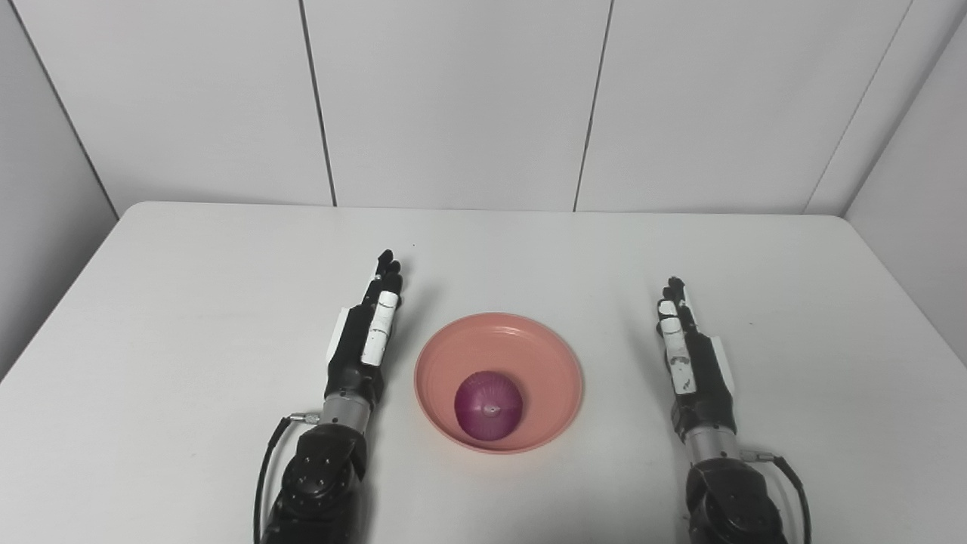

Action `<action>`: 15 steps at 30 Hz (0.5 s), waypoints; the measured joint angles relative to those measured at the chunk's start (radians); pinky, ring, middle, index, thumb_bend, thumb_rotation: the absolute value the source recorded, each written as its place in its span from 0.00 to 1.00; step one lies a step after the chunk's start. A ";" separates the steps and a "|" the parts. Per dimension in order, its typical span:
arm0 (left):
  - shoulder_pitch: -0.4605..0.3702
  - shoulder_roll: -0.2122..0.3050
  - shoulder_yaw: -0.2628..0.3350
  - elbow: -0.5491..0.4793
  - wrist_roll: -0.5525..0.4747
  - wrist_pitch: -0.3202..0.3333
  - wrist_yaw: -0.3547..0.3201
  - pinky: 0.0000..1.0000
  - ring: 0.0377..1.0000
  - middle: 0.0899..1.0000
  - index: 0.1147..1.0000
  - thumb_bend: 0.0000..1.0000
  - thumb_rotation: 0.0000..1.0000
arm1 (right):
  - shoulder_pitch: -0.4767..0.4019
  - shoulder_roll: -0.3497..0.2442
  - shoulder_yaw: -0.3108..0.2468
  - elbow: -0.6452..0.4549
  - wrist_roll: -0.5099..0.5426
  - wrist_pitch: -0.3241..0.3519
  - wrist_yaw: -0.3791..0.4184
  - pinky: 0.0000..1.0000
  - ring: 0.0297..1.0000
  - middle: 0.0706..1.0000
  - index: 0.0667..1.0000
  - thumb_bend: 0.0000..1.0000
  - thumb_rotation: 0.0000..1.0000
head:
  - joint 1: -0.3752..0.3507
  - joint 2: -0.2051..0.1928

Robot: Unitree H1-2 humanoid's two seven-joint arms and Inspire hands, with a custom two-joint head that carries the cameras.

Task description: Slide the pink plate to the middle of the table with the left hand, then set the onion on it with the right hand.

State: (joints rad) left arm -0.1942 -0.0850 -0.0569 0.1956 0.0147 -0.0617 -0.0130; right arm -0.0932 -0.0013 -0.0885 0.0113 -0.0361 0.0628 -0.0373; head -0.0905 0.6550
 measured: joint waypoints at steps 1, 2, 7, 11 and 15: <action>0.013 0.000 -0.005 -0.016 0.008 0.001 0.002 1.00 1.00 1.00 1.00 0.73 1.00 | 0.007 0.001 0.002 -0.010 0.000 0.000 0.000 1.00 1.00 1.00 1.00 0.87 1.00 | 0.000 0.000; 0.026 0.000 -0.009 -0.035 0.014 0.004 0.002 1.00 1.00 1.00 1.00 0.74 1.00 | 0.016 0.002 0.007 -0.023 -0.001 0.000 0.000 1.00 1.00 1.00 1.00 0.87 1.00 | 0.000 0.000; 0.095 -0.001 -0.014 -0.124 -0.008 0.082 -0.005 1.00 1.00 1.00 1.00 0.75 1.00 | 0.044 0.002 0.041 -0.047 -0.018 0.000 0.001 1.00 1.00 1.00 1.00 0.85 1.00 | 0.003 0.005; 0.107 -0.002 -0.014 -0.153 -0.028 0.120 -0.007 1.00 1.00 1.00 1.00 0.75 0.99 | 0.056 0.001 0.059 -0.061 -0.013 0.010 0.006 1.00 1.00 1.00 1.00 0.86 1.00 | 0.003 0.006; 0.113 -0.002 -0.013 -0.178 -0.033 0.153 -0.007 1.00 1.00 1.00 1.00 0.77 0.99 | 0.056 -0.003 0.067 -0.070 -0.004 0.033 0.014 1.00 1.00 1.00 1.00 0.86 1.00 | -0.002 0.009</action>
State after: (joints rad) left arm -0.0816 -0.0871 -0.0703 0.0176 -0.0183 0.0916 -0.0203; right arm -0.0368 -0.0044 -0.0213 -0.0583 -0.0397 0.0960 -0.0231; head -0.0920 0.6642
